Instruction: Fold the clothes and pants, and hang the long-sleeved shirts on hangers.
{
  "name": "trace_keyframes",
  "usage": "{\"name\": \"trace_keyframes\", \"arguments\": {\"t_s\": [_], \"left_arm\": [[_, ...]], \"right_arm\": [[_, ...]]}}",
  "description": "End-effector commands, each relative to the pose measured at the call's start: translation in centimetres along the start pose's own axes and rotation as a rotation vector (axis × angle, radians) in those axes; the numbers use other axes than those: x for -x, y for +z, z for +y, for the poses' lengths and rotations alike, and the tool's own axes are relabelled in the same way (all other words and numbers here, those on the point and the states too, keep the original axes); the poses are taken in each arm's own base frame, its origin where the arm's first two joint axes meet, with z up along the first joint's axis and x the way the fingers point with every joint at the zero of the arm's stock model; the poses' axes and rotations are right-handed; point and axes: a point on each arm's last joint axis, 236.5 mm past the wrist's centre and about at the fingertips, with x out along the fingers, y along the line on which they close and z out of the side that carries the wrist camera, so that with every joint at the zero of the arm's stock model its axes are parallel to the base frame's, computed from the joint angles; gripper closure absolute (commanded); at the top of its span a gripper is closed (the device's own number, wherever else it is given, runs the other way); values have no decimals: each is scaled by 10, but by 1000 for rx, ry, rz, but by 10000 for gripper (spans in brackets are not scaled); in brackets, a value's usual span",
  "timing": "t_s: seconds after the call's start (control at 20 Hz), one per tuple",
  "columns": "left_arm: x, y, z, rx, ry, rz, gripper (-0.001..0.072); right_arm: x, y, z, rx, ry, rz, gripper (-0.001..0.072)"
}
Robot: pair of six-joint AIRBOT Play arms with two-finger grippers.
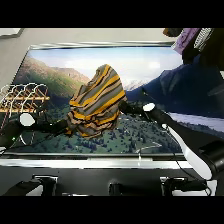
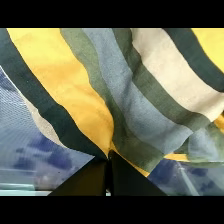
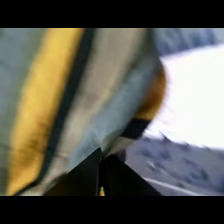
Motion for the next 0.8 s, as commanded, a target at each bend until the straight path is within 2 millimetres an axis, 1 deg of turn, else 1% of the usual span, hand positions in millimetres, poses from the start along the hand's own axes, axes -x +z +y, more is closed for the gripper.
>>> {"name": "trace_keyframes", "arguments": {"t_s": [0.0,0.05,0.1,0.15,0.2,0.25,0.3,0.35,0.4,0.45,0.5,0.55,0.6,0.65,0.7,0.75], "left_arm": [[17,23,-13,-56,-26,-67,686],[33,39,-25,-68,-48,-115,686],[55,58,-41,-89,-77,-181,687],[81,78,-59,-113,-110,-254,686],[116,99,-80,-151,-147,-344,686],[152,116,-100,-194,-181,-432,686],[195,129,-121,-227,-223,-529,687],[237,136,-140,-259,-262,-614,686],[281,138,-157,-293,-301,-703,686],[326,135,-172,-326,-340,-793,686],[364,128,-182,-354,-373,-872,686],[400,117,-188,-379,-394,-948,686],[432,102,-192,-402,-419,-1016,686],[459,85,-193,-420,-439,-1075,686],[479,68,-190,-433,-448,-1123,686],[494,50,-185,-445,-449,-1158,686]], "right_arm": [[18,13,31,130,41,-26,680],[33,21,45,182,55,-58,680],[50,30,60,236,70,-100,680],[75,44,78,297,91,-147,680],[105,61,97,328,117,-201,680],[138,78,116,344,149,-260,680],[174,93,136,375,177,-319,680],[217,107,157,400,209,-384,680],[261,116,180,423,250,-450,680],[302,119,200,456,284,-507,680],[343,116,218,504,308,-559,680],[384,109,233,551,316,-612,680],[418,100,242,582,309,-653,680],[450,86,248,614,288,-688,680],[476,71,250,647,255,-714,680],[500,55,250,672,213,-740,680]]}}
